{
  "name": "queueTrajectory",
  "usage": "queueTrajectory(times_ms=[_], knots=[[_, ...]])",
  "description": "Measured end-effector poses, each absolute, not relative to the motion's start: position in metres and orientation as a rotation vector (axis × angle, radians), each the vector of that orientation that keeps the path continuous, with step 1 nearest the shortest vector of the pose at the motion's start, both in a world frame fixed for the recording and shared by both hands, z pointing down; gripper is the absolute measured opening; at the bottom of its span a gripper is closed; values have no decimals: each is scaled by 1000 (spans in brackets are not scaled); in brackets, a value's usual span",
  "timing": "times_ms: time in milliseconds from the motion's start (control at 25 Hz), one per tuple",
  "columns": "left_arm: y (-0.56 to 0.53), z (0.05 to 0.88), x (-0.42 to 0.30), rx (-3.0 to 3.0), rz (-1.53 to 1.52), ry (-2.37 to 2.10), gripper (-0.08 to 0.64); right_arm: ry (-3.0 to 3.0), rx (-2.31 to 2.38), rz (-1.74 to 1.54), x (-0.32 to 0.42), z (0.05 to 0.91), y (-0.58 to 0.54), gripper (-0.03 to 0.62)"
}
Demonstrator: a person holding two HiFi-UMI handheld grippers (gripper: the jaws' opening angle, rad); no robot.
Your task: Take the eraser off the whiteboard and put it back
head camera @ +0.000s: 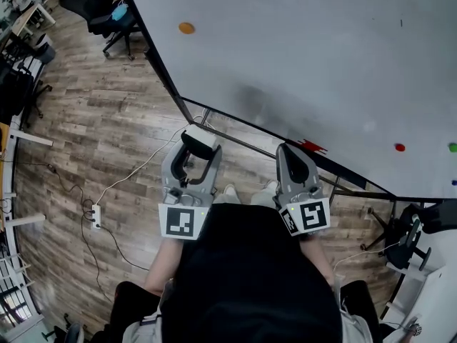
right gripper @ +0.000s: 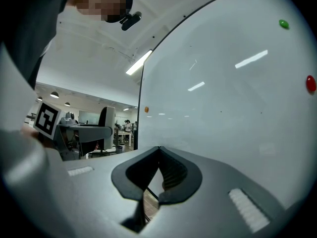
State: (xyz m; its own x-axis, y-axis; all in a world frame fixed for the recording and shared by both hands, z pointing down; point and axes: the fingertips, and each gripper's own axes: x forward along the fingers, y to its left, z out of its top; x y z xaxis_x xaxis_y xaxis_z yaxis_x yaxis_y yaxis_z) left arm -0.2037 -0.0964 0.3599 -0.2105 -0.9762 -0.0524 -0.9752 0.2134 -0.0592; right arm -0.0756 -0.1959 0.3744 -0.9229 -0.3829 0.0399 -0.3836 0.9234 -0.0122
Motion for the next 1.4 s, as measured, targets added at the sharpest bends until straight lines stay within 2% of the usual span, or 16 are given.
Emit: queueTrajectory(times_ms=[1400], knots=[[-202, 297, -182, -1931, -25, 2278, 250, -2961, 899, 65, -3, 387, -212, 3]])
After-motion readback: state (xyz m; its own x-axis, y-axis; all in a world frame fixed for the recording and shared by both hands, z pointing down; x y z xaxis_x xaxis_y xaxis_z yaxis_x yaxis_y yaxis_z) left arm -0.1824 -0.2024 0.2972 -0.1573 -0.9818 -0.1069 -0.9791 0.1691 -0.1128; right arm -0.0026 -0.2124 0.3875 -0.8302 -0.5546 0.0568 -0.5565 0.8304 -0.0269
